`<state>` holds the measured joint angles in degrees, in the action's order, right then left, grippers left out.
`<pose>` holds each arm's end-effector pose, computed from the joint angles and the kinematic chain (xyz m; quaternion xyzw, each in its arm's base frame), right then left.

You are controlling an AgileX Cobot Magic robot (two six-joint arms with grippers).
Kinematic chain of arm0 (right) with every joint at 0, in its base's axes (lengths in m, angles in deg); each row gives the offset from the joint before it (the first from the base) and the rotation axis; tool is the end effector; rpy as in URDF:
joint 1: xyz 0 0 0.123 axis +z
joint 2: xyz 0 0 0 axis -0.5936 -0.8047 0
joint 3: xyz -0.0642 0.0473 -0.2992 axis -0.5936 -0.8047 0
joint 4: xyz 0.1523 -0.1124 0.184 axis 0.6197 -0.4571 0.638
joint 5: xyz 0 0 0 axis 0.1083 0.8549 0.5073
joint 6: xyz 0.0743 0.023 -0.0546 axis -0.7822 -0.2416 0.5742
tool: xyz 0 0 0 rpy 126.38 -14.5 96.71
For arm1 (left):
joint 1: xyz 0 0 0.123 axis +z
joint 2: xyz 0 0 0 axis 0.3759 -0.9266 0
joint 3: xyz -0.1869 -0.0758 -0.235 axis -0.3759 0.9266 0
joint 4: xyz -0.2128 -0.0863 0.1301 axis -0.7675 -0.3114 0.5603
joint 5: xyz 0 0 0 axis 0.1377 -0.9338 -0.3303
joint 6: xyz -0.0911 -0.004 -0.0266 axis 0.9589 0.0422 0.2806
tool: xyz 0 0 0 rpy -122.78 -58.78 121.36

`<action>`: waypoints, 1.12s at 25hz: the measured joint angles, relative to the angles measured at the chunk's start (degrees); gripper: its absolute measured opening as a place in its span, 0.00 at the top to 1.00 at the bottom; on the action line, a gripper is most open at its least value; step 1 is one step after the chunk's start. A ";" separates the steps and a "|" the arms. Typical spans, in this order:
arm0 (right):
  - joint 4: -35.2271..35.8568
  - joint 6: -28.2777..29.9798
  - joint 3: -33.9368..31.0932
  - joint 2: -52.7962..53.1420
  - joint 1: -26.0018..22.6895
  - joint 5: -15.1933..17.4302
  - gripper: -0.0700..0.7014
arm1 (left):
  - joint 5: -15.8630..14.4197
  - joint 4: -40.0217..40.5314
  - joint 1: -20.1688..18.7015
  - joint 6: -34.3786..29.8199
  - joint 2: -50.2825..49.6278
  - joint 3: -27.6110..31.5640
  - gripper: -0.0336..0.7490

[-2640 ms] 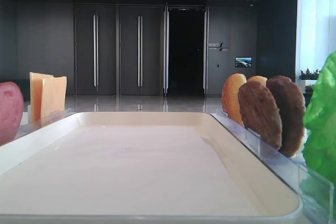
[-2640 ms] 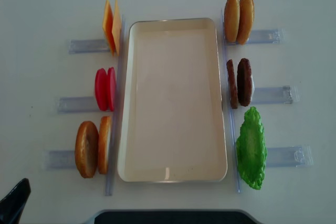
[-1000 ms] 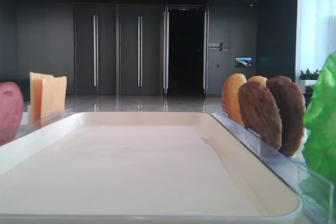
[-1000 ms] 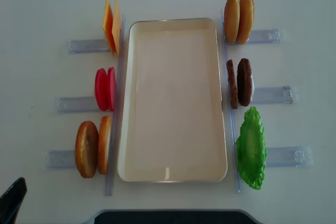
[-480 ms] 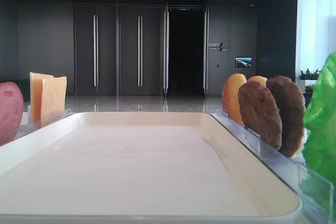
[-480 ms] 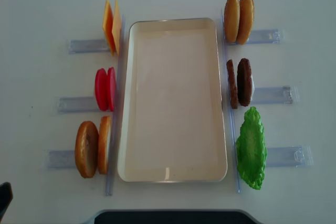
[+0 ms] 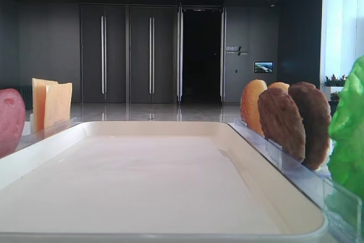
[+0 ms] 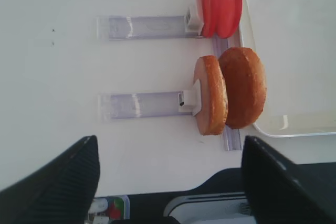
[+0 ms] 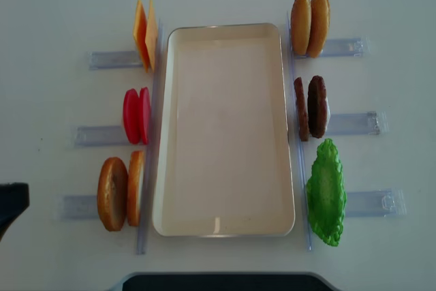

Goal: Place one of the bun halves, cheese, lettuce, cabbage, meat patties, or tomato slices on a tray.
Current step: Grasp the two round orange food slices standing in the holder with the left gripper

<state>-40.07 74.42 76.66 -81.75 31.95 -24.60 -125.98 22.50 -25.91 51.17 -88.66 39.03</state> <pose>-0.0206 0.0032 0.2774 -0.0041 0.8677 -0.0307 0.4962 0.0592 -0.0055 0.3444 -0.0017 0.9511 -0.0299 0.3074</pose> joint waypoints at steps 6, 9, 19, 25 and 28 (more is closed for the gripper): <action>0.00 0.00 0.00 0.00 0.00 0.00 0.15 | 0.06 1.00 0.00 3.63 -12.47 -4.56 0.14; 0.00 0.00 0.00 0.00 0.00 0.00 0.15 | 0.32 1.41 0.00 4.12 -17.58 -6.40 0.14; 0.00 0.00 0.00 0.00 0.00 0.00 0.15 | 1.22 1.62 0.00 7.38 -29.10 -7.66 0.14; 0.00 0.00 0.00 0.00 0.00 0.00 0.15 | 1.22 -1.43 0.00 8.40 -29.11 -7.66 0.14; 0.00 0.00 0.00 0.00 0.00 0.00 0.15 | 1.22 -3.90 0.00 8.40 -29.11 -7.66 0.14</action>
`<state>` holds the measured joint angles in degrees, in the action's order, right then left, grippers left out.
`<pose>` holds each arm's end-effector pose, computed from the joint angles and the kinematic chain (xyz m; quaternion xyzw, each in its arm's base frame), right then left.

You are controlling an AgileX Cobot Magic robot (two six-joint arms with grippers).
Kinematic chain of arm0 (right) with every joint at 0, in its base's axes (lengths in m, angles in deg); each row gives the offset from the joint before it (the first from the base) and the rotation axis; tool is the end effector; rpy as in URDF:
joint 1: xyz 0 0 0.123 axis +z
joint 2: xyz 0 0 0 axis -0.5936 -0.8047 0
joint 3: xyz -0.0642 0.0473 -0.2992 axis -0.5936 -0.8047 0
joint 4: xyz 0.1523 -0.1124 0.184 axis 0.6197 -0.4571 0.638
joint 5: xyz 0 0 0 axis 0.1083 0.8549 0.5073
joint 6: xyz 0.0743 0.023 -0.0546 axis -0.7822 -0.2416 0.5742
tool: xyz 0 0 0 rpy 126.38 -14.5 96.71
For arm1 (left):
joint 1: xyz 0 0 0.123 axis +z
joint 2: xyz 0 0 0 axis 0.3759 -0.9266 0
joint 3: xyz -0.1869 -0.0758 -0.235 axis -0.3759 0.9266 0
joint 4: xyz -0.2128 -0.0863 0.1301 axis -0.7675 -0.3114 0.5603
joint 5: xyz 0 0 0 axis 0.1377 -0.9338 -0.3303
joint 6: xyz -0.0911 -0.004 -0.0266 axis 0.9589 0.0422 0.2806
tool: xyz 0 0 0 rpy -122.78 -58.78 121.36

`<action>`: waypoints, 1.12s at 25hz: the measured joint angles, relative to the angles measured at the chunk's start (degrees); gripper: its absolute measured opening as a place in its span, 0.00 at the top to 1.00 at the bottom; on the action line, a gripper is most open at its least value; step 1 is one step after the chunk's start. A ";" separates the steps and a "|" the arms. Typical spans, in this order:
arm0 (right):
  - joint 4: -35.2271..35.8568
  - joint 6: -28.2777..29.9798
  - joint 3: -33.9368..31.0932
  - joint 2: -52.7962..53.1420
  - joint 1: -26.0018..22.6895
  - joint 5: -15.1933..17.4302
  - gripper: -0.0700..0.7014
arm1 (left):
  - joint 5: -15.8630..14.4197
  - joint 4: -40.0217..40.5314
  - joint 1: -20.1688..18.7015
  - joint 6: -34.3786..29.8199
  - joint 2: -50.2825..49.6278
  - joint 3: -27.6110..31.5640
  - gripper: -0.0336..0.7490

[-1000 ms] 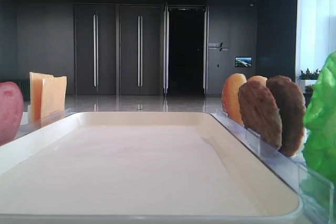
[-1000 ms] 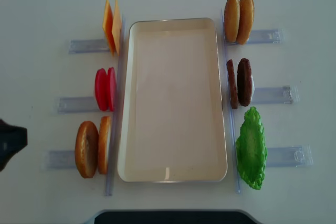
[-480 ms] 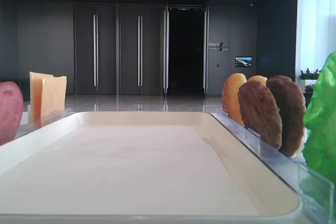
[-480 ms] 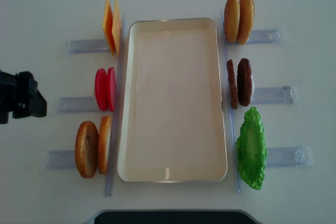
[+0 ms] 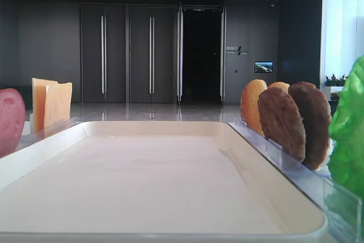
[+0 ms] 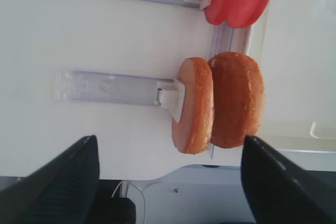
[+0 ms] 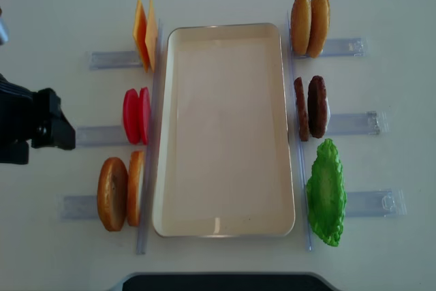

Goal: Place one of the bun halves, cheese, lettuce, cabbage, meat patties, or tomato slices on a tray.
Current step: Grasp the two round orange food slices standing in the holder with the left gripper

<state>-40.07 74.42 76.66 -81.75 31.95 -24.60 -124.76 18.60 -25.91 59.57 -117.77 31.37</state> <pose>-0.0206 0.0032 0.2774 -0.0041 0.8677 -0.0307 0.4962 0.1747 -0.0193 0.3259 -0.0825 0.9863 -0.0609 0.1294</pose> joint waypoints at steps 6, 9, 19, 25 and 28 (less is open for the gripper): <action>0.00 0.00 0.00 0.00 0.00 0.00 0.15 | 0.00 -1.98 -0.40 -0.97 0.00 0.00 0.14; 0.00 0.00 0.00 0.00 0.00 0.00 0.15 | 0.00 -1.11 -3.77 -0.15 0.00 0.00 0.14; 0.00 0.00 0.00 0.00 0.00 0.00 0.15 | 0.00 4.06 -20.11 17.24 0.00 0.00 0.14; 0.00 0.00 0.00 0.00 0.00 0.00 0.15 | 0.00 4.90 -23.15 22.22 -0.39 0.00 0.14; 0.00 0.00 0.00 0.00 0.00 0.00 0.15 | 0.00 4.19 -23.30 22.75 -1.94 -0.07 0.14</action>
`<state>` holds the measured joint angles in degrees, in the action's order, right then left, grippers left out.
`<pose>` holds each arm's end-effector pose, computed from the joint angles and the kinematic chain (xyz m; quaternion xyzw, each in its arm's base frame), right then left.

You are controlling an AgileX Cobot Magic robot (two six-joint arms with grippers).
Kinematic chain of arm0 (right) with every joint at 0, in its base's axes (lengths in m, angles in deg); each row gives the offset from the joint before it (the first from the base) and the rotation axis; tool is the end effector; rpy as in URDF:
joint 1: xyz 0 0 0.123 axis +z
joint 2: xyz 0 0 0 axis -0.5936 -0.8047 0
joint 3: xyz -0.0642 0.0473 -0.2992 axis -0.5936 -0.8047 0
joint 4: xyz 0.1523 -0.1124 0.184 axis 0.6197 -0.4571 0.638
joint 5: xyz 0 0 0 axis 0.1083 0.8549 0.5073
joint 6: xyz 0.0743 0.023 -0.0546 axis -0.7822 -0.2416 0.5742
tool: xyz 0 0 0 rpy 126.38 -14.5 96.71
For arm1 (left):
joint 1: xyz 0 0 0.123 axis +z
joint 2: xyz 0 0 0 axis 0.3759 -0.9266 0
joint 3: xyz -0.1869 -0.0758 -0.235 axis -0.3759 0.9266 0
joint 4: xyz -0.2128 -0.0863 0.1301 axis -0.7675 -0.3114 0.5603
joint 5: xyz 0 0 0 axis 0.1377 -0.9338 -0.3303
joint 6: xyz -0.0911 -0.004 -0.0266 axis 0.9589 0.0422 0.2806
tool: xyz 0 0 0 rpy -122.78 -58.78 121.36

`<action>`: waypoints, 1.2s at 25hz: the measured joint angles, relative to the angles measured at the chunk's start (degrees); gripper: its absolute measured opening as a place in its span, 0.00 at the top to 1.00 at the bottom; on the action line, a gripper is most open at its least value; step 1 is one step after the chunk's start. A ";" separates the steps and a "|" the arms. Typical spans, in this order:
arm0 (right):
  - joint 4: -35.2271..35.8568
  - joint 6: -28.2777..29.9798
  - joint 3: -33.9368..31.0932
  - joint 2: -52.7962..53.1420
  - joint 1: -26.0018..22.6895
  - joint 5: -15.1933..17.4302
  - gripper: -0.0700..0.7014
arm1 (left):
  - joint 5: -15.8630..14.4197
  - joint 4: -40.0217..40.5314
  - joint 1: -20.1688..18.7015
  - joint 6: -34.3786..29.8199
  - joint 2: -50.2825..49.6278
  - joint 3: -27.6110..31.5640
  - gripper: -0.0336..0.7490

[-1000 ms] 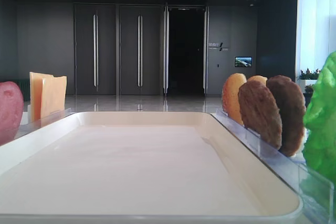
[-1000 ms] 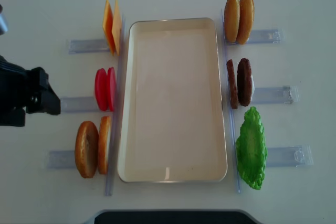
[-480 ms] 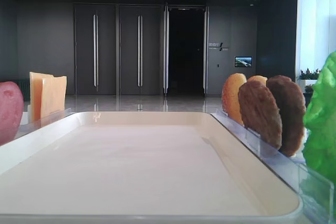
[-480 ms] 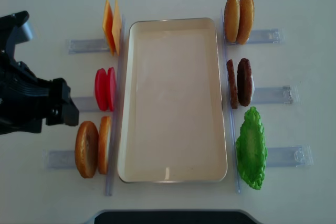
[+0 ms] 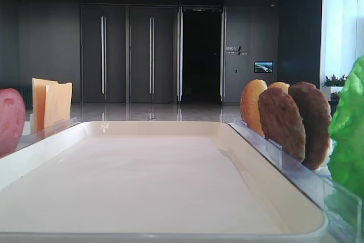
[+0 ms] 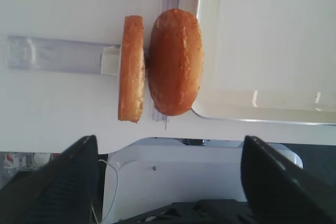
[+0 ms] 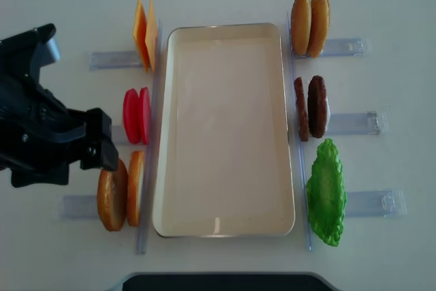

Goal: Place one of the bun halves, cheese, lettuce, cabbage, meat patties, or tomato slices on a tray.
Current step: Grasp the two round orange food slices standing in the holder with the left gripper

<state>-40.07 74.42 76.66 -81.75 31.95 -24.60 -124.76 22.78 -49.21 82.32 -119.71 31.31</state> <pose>-0.0206 0.0032 0.2774 -0.0041 0.8677 -0.0307 0.4962 0.1619 -0.0841 0.3199 -0.0711 0.9901 -0.0677 0.1000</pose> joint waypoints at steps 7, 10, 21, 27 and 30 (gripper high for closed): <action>0.00 0.00 0.00 0.00 0.00 0.00 0.15 | 0.18 -3.31 -0.04 0.11 -6.50 0.00 0.14; 0.00 0.00 0.00 0.00 0.00 0.00 0.15 | 0.56 -3.75 -0.04 0.06 -8.89 0.00 0.14; 0.00 0.00 0.00 0.00 0.00 0.00 0.15 | 7.09 -5.41 -2.75 -0.75 -14.93 0.00 0.14; 0.00 0.00 0.00 0.00 0.00 0.00 0.15 | 8.13 -5.63 -2.75 -1.31 -15.82 0.00 0.14; 0.00 0.00 0.00 0.00 0.00 0.00 0.15 | 8.44 -4.69 -2.75 -1.31 -15.88 0.00 0.14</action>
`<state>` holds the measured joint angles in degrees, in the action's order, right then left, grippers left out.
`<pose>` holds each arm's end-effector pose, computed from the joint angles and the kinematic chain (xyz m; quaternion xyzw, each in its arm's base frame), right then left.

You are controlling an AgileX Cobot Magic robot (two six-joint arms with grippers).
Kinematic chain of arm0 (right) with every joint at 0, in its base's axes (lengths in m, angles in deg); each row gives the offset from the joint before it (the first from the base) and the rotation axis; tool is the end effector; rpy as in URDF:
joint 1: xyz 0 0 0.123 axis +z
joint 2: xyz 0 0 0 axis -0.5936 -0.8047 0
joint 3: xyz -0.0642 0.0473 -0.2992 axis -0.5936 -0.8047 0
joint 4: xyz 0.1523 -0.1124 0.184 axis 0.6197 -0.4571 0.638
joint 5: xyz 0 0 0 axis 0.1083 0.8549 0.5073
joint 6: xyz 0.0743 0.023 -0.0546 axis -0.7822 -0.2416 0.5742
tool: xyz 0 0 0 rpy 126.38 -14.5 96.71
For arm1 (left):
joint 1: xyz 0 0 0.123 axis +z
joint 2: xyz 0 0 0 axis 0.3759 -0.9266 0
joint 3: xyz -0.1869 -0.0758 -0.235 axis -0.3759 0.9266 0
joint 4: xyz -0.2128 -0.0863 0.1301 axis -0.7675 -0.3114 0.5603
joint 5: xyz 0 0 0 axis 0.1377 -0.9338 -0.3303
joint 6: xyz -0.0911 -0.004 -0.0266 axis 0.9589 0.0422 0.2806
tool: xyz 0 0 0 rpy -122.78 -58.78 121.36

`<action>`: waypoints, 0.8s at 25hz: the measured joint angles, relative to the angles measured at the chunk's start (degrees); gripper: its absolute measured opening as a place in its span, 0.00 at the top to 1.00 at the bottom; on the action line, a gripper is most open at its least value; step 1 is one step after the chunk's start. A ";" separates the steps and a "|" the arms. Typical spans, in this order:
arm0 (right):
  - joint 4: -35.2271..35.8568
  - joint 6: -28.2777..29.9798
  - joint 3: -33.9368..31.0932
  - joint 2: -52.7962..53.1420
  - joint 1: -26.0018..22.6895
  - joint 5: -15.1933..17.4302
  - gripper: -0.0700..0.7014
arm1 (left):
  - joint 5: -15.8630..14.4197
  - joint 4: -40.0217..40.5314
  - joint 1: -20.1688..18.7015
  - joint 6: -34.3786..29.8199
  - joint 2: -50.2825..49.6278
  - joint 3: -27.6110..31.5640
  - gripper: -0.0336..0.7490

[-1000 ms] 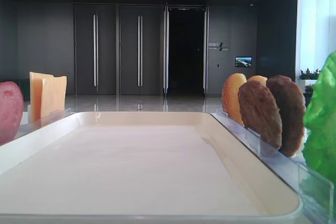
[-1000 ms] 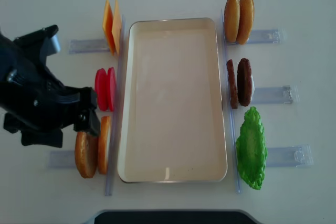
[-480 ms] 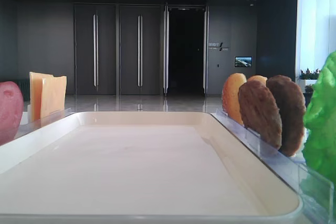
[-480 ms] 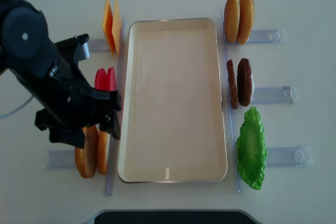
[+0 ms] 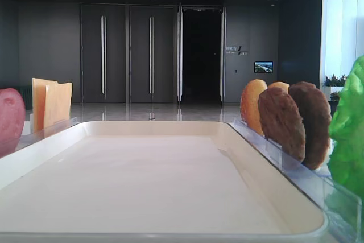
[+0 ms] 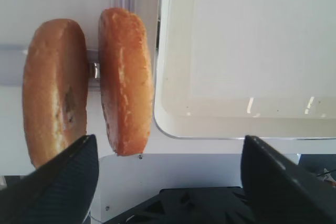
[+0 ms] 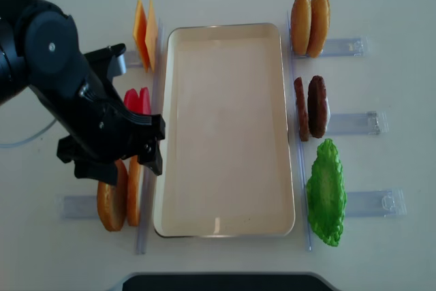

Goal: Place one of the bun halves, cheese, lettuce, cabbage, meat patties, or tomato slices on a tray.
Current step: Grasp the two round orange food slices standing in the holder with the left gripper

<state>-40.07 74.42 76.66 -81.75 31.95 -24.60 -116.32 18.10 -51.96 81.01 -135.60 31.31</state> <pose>-0.0206 0.0032 0.2774 -0.0041 0.8677 -0.0307 0.4962 0.2072 -0.1281 0.2632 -0.0541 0.9960 -0.0660 0.0247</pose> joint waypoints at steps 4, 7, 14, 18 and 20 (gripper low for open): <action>0.00 0.00 0.00 0.00 0.00 0.00 0.15 | 0.61 0.74 0.00 0.00 0.00 0.00 0.14; 0.00 0.00 0.00 0.00 0.00 0.00 0.15 | 0.68 0.99 0.00 0.00 -0.35 0.00 0.14; 0.00 0.00 0.00 0.00 0.00 0.00 0.15 | 0.75 1.04 0.00 0.00 -2.86 0.00 0.14; 0.00 0.00 0.00 0.00 0.00 0.00 0.15 | 1.53 1.19 0.00 0.00 -2.98 0.00 0.14; 0.00 0.00 0.00 0.00 0.00 0.00 0.15 | 1.88 1.19 0.00 0.00 -3.72 0.00 0.14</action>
<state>-40.07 74.42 76.66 -81.75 31.95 -24.60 -114.43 19.28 -51.96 81.01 -139.31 31.31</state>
